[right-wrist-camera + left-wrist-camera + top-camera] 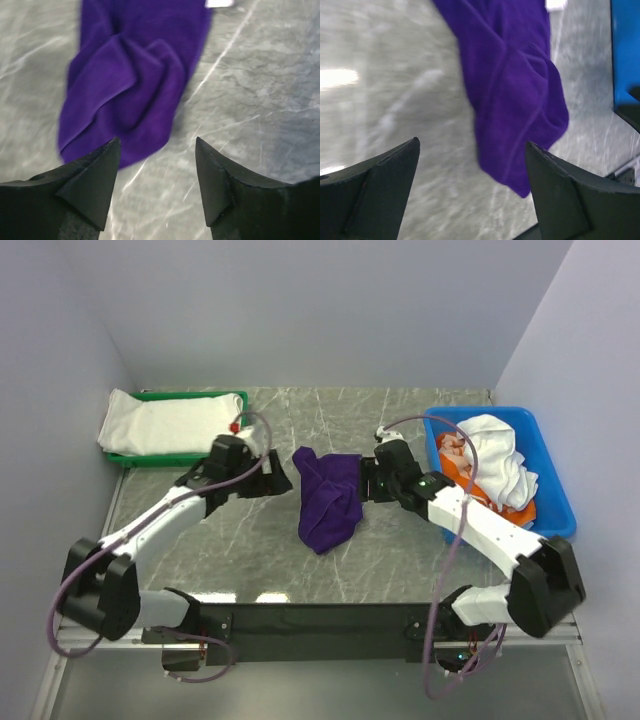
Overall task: Fold and stack the towels
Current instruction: Flatten out the crumpled towel
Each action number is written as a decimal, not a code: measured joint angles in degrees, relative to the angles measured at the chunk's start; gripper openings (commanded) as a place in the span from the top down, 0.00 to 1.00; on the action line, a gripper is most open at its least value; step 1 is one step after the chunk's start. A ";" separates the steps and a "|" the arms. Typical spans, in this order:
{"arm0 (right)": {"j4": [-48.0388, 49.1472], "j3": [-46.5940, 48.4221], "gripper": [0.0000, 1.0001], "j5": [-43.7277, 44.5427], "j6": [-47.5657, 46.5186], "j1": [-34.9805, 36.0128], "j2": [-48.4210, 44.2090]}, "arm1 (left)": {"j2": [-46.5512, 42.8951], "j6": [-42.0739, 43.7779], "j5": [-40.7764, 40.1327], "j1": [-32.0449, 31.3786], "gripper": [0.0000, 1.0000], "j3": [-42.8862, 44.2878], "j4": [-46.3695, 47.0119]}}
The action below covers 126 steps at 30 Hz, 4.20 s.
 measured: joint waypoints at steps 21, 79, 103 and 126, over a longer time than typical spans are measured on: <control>10.95 -1.77 0.36 -3.50 7.82 -9.49 14.12 | 38.56 1.01 -28.39 -26.64 0.31 32.89 -6.51; 1.81 35.93 0.36 5.92 6.25 -16.70 37.03 | -16.57 -27.08 -17.90 -9.03 0.13 -17.14 -8.26; 3.30 19.78 0.47 -13.11 1.01 15.23 37.11 | -9.62 -15.98 -18.32 -2.32 0.22 -9.97 -11.58; 2.14 -6.82 0.37 -6.27 1.95 -2.73 4.79 | 6.47 -12.70 -12.00 -10.64 0.19 -3.80 -4.81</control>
